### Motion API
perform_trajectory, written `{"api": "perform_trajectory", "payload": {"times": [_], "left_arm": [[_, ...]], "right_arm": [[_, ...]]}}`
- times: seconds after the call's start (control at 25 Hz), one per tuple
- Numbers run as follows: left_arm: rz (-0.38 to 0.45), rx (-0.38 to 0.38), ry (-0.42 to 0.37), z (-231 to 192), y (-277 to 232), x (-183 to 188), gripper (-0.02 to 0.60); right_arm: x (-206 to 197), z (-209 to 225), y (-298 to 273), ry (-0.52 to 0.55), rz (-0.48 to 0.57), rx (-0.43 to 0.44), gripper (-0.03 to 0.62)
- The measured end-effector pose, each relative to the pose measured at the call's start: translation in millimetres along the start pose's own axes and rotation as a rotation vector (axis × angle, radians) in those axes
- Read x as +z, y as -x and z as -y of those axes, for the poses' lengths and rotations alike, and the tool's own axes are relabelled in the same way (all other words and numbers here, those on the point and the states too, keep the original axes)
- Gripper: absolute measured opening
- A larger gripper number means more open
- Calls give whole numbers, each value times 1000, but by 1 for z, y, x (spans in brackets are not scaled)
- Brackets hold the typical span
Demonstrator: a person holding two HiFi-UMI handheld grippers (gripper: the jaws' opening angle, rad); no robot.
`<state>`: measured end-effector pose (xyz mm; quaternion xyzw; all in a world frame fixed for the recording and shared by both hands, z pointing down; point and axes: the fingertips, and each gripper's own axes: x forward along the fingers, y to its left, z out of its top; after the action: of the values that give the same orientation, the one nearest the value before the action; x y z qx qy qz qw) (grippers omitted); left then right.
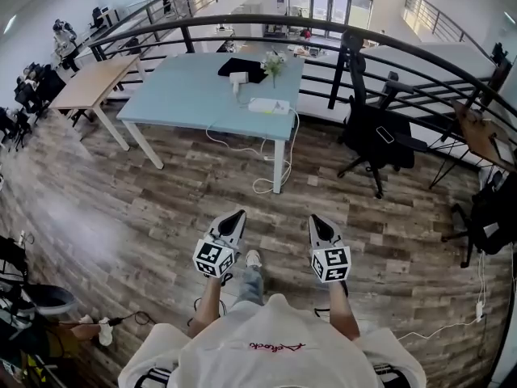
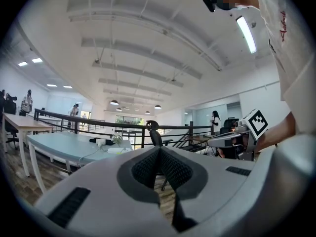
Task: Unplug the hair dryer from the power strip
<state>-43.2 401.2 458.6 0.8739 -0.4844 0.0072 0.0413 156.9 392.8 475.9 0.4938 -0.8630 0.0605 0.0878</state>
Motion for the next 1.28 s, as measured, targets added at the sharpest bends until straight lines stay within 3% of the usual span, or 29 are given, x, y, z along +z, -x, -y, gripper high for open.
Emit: {"api": "perform_trajectory", "payload": {"times": [0.36,0.64,1.28], "left_arm": [[11,-25,18,-62,-63,0,9],[24,-38,22,-122,-110,21,9],[29,-84,10,-238,-179,37,9]], "right_arm": [[15,26,-80,15,-10,-25,17],[45,38,-152,24,-10,-38,17],[79,39,-281,0,13,-67,17]]}}
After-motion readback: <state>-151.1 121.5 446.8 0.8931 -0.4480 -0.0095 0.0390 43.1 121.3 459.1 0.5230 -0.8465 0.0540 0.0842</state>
